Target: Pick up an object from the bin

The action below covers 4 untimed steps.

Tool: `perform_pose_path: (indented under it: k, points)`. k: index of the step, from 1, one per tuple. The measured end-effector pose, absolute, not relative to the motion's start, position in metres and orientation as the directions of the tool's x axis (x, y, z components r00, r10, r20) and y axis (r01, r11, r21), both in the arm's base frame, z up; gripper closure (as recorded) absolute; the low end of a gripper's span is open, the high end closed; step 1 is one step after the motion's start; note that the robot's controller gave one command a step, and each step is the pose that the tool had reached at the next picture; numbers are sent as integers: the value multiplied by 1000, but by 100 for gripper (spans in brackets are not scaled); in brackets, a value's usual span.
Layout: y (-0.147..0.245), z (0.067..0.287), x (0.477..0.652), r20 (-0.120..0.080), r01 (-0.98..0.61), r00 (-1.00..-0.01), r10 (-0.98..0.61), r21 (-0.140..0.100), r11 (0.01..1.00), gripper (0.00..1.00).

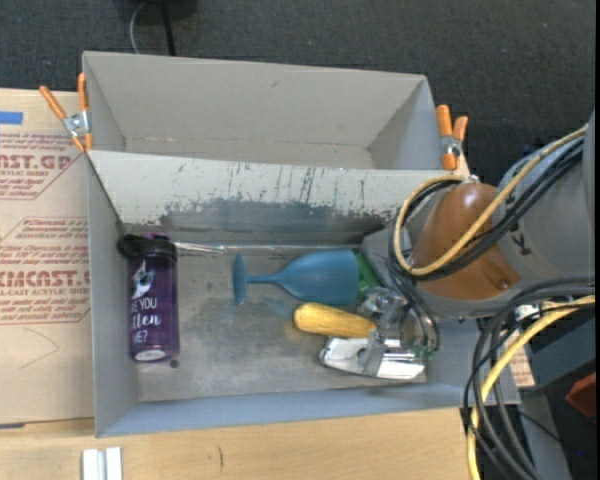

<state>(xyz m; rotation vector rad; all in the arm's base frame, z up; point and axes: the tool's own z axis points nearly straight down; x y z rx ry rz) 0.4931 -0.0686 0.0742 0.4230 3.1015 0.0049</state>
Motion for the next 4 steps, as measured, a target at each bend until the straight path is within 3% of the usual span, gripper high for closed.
perform_pose_path:
  k: [3, 4]
  points:
    - [-67, 74, 484, -23, 267, -963, 268, 9, 964, 100]
    - [-70, 113, 484, -17, 261, -965, 261, 6, 965, 100]
